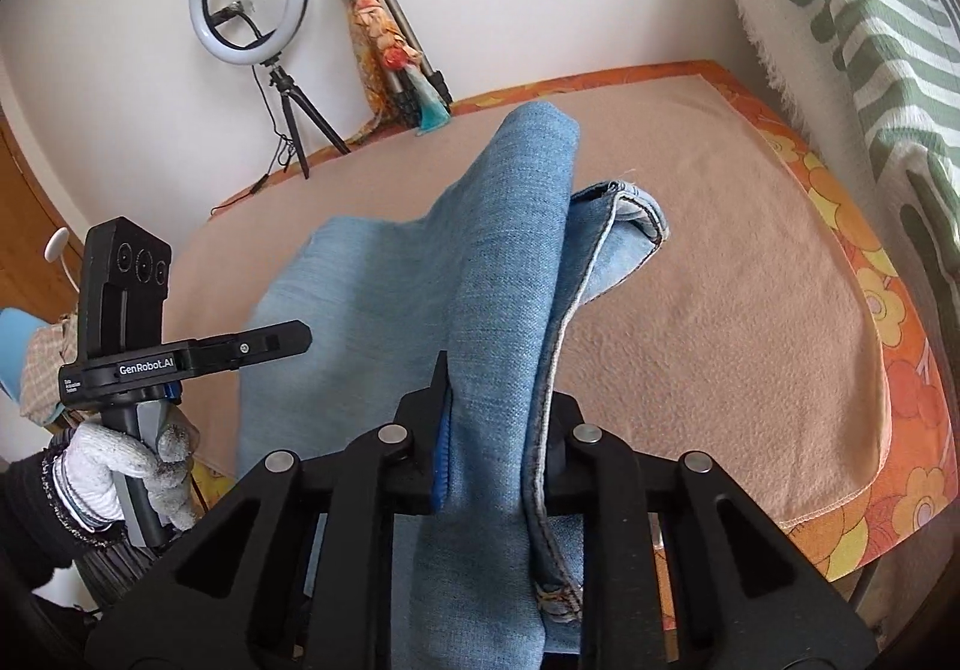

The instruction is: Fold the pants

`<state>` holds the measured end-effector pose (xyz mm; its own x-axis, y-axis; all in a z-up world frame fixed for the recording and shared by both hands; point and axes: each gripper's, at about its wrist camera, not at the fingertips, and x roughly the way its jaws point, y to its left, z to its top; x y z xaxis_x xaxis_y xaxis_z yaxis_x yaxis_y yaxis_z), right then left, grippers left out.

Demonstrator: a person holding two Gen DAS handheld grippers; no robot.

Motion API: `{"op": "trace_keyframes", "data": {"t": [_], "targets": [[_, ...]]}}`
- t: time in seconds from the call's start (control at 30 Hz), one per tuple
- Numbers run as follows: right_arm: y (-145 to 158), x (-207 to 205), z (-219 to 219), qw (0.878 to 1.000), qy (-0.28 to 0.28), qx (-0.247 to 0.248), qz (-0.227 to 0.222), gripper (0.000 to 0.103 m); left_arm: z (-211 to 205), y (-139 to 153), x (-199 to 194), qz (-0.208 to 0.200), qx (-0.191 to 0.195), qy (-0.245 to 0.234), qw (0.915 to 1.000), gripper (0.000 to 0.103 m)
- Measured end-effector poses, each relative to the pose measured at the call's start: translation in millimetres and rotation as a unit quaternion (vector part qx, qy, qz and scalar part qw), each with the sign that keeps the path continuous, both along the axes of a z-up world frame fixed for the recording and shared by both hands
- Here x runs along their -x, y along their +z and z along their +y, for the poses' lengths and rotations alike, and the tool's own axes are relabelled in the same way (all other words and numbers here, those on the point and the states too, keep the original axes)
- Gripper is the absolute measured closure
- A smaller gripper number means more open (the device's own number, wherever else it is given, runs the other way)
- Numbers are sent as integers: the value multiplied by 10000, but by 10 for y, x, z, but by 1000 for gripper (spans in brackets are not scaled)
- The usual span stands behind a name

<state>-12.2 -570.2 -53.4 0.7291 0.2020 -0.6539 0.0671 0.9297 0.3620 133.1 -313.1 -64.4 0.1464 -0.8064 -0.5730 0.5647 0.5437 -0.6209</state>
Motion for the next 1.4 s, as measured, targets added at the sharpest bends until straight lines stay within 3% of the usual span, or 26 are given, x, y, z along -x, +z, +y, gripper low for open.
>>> {"op": "trace_keyframes", "data": {"t": [0.13, 0.37, 0.47, 0.5, 0.53, 0.57, 0.6, 0.63, 0.73, 1.03, 1.4], "targets": [[117, -68, 173, 9993, 170, 329, -41, 82, -40, 13, 9, -207, -179, -81, 9996, 85], [-35, -137, 65, 9998, 46, 197, 82, 82, 113, -323, -170, 203, -369, 209, 9989, 87], [-82, -139, 9, 9999, 22, 87, 122, 82, 122, -460, -269, 554, -402, 233, 9974, 66], [-92, -144, -3, 9999, 16, 59, 128, 82, 106, -510, -303, 684, -506, 282, 9960, 49], [-101, -148, -12, 9999, 6, 39, 136, 82, 107, -524, -313, 726, -354, 274, 9964, 48], [-114, -154, -19, 9999, -4, 31, 152, 82, 86, -533, -323, 730, -281, 249, 9966, 49], [-124, -160, -23, 9999, -20, 29, 163, 82, 47, -550, -328, 758, -234, 166, 9967, 57], [-129, -161, -22, 9998, -34, 35, 172, 82, 8, -574, -315, 842, -187, 48, 9963, 80], [-119, -156, -5, 9998, -79, 70, 178, 82, -44, -520, -228, 711, -79, 69, 9974, 86], [175, -66, 209, 9995, 117, 249, -180, 82, 91, -45, -36, 224, 156, -57, 9996, 88], [842, -128, 248, 9954, 228, 550, -757, 82, 265, 723, -100, -387, 467, -83, 9981, 89]]}}
